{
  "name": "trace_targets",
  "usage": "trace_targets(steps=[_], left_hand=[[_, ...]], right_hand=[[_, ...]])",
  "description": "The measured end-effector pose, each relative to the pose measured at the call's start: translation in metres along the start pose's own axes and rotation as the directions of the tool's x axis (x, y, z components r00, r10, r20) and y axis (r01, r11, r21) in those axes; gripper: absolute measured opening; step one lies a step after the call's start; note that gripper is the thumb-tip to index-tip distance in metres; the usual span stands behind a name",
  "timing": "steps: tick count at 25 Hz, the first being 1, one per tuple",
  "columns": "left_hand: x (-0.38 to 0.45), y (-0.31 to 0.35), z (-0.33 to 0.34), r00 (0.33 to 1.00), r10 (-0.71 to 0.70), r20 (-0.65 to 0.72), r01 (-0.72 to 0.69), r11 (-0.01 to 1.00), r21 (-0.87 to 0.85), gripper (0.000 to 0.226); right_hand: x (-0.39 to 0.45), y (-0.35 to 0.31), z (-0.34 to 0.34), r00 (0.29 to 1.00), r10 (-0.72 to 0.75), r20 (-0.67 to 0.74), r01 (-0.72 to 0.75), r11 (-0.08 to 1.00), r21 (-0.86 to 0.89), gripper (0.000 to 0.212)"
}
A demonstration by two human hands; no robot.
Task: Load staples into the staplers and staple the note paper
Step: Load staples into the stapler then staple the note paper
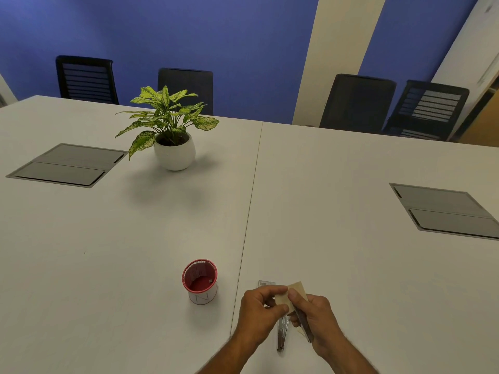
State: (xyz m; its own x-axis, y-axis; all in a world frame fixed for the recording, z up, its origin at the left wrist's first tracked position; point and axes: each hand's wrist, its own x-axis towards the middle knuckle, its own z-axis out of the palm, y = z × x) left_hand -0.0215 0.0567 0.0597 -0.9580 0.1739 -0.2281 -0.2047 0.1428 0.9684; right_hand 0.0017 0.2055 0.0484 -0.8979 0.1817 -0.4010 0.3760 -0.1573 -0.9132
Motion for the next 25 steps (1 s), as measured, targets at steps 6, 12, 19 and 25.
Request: trace_targets(steps=[6, 12, 19, 25], left_hand=[[0.001, 0.001, 0.001, 1.000, -0.005, -0.001, 0.005, 1.000, -0.007, 0.037], [0.003, 0.003, -0.005, 0.998, -0.036, -0.053, 0.033, 0.997, -0.064, 0.039], [0.000, 0.007, -0.005, 0.998, -0.026, -0.061, 0.019, 0.993, -0.117, 0.036], [0.000, 0.019, -0.002, 0.997, 0.005, -0.083, -0.020, 0.982, -0.189, 0.020]], right_hand=[[-0.003, -0.004, 0.000, 0.993, 0.110, 0.030, -0.112, 0.991, 0.071, 0.041], [-0.006, -0.003, -0.002, 0.970, 0.236, 0.058, -0.243, 0.924, 0.295, 0.044], [-0.009, -0.002, 0.002, 0.985, 0.136, -0.108, -0.104, 0.960, 0.260, 0.022], [-0.014, -0.020, 0.010, 0.951, -0.221, -0.217, 0.210, 0.975, -0.071, 0.019]])
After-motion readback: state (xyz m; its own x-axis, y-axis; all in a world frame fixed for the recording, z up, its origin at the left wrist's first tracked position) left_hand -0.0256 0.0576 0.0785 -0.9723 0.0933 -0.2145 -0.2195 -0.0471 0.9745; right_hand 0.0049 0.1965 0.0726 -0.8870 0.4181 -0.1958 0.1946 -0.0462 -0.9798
